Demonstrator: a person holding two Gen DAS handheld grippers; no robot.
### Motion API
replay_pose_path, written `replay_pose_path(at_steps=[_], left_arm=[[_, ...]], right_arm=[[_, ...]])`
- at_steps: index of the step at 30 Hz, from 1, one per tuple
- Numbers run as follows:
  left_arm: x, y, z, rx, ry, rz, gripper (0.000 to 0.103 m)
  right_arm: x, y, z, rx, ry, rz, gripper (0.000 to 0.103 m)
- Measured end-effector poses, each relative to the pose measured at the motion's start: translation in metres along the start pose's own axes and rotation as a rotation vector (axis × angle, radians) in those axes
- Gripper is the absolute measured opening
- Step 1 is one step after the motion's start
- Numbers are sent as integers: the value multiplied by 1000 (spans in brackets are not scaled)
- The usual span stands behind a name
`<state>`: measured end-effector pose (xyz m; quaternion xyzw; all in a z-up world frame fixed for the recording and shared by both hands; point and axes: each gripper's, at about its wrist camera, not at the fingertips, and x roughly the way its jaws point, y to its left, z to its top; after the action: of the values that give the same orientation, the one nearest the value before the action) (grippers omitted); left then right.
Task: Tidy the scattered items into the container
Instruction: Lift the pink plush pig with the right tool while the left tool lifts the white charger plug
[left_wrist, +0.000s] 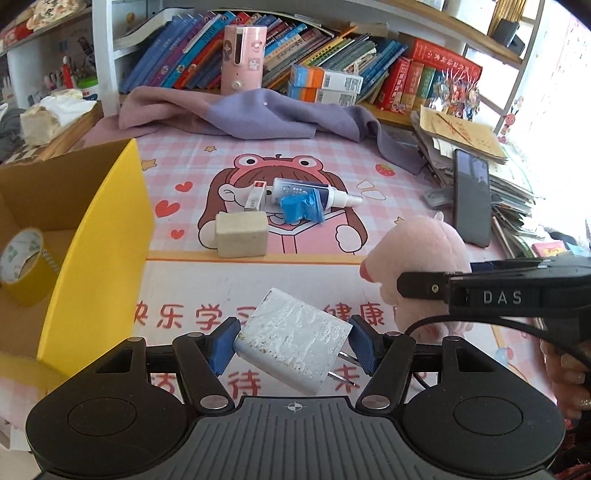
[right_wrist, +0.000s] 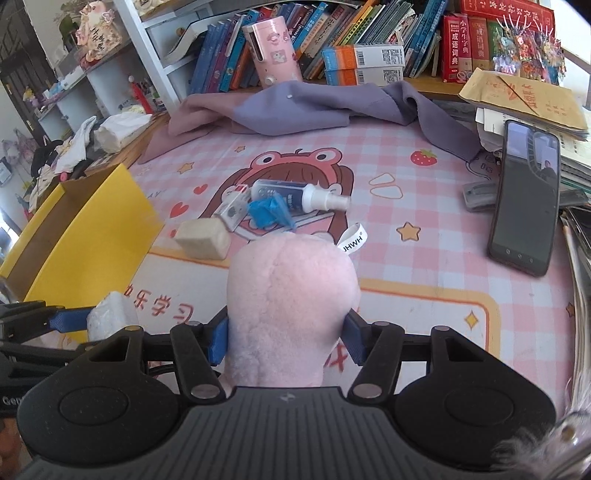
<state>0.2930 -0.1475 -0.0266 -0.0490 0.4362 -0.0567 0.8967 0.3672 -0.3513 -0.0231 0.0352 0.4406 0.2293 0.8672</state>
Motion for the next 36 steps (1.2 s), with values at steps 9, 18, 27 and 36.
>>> replay_pose_path(at_steps=[9,18,27,36], left_arm=[[-31,8,-20,8,-24,-53,64],[-65,29,-39,39,-74,-126,64],[-105,78,-85,74,-99,-157,64],[-158,154,-142,15,-101,-134,64]], right_arm=[[-31,24,-23,-8,-15,-44,58],[-65,68,-49,-5,-63,-116,58],[-77,135,-92,37,-93,-175,58],[-79,228,-152,15,-42,-181,57]])
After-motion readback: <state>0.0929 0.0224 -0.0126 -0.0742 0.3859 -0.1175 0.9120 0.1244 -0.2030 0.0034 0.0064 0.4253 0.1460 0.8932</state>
